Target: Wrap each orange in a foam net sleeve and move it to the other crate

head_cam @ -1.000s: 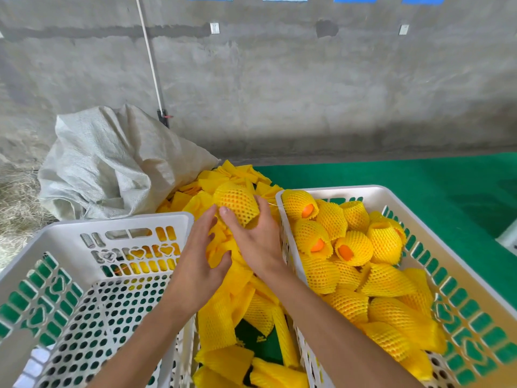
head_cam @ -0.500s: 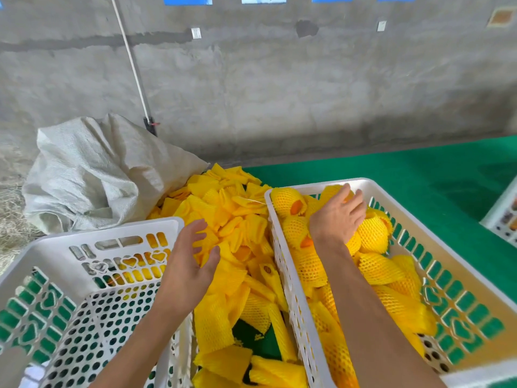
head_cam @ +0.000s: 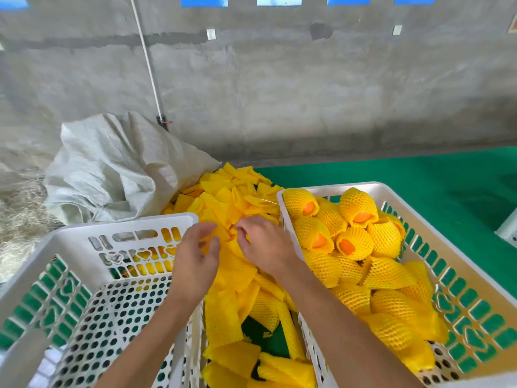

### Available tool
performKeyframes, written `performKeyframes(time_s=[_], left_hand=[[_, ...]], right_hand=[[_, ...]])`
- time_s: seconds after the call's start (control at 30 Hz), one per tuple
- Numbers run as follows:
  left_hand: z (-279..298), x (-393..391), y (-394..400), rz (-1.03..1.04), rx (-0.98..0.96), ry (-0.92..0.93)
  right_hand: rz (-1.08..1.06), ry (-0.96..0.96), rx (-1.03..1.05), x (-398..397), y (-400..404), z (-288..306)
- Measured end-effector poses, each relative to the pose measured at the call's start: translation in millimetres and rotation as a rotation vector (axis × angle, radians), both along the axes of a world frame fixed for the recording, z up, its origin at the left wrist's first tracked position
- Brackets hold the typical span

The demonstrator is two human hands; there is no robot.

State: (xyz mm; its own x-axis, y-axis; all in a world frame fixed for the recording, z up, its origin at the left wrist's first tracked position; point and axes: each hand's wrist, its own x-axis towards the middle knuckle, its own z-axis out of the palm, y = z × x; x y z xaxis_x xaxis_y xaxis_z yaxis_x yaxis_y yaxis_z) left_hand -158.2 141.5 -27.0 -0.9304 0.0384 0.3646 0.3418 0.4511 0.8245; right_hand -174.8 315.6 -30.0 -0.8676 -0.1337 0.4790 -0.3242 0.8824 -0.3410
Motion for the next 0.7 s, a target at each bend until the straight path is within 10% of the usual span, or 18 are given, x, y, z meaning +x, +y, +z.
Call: performKeyframes(time_s=[0.23,0.7], left_hand=[[-1.3,-5.2,-4.4,0.091,0.123,-0.017],[-0.7,-3.8,-4.8,0.088,0.173,-0.065]], right_hand=[[0.14,-1.212,0.513,7.9,-17.3,-46.3],[-0.067,-0.728,0.448,6.9,-88.9,-72.7]])
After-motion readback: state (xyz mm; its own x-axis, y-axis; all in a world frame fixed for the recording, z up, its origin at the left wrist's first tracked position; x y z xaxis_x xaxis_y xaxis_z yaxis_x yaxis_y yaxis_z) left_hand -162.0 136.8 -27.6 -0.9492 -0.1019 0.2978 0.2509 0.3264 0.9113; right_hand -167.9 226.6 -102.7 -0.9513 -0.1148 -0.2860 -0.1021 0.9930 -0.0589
